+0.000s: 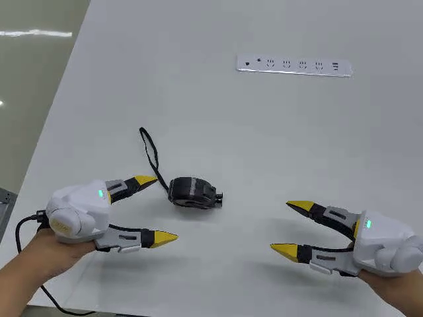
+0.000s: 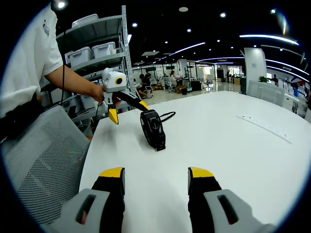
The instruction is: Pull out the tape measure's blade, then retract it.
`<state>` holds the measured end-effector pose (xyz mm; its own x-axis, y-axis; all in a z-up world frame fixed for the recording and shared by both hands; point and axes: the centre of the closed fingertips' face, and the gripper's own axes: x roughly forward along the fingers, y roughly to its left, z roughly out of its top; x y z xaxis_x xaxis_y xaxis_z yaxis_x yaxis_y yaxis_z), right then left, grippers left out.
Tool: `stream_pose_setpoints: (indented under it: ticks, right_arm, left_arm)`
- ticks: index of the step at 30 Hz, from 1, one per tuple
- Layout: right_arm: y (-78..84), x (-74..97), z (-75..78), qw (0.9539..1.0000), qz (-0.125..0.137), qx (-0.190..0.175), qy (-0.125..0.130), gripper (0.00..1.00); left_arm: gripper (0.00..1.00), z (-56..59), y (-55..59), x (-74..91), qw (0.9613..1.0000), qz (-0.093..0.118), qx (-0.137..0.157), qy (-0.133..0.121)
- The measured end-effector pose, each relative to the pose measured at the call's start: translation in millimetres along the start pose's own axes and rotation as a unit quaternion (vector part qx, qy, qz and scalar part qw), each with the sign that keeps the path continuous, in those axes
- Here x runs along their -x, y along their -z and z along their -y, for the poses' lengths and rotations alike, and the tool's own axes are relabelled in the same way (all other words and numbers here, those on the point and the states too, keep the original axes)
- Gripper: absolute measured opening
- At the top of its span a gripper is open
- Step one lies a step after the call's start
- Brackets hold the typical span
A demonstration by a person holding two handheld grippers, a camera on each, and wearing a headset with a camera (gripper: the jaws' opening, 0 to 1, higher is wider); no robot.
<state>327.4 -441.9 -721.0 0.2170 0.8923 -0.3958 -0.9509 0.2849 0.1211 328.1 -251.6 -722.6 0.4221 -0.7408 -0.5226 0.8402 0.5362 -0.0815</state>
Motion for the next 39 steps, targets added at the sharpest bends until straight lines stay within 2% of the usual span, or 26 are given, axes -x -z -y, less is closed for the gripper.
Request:
stream_pose_setpoints:
  ticks: [5,13,21,24,39]
  right_arm:
    - [1.2,-4.6,3.2,1.0000,-0.001,0.001,-0.005,0.51]
    - [1.2,-13.2,4.5,0.9999,0.000,0.000,-0.011,0.50]
    - [0.0,-21.2,7.1,0.9997,0.000,0.003,-0.022,0.48]
    - [-0.8,-24.0,7.6,0.9996,-0.002,0.007,-0.027,0.48]
    - [0.3,-34.8,19.3,0.9992,-0.007,0.012,-0.036,0.46]
  left_arm:
    - [0.70,-3.4,0.9,-6.0,0.9999,-0.007,-0.008,0.006]
    - [0.70,-7.4,-1.8,-14.4,0.9999,-0.007,-0.003,0.014]
    - [0.65,-12.2,3.1,-22.6,0.9994,-0.020,-0.015,0.022]
    - [0.61,-13.4,3.3,-25.2,0.9990,-0.029,-0.022,0.028]
    - [0.57,-18.4,4.2,-40.3,0.9971,-0.048,-0.031,0.051]
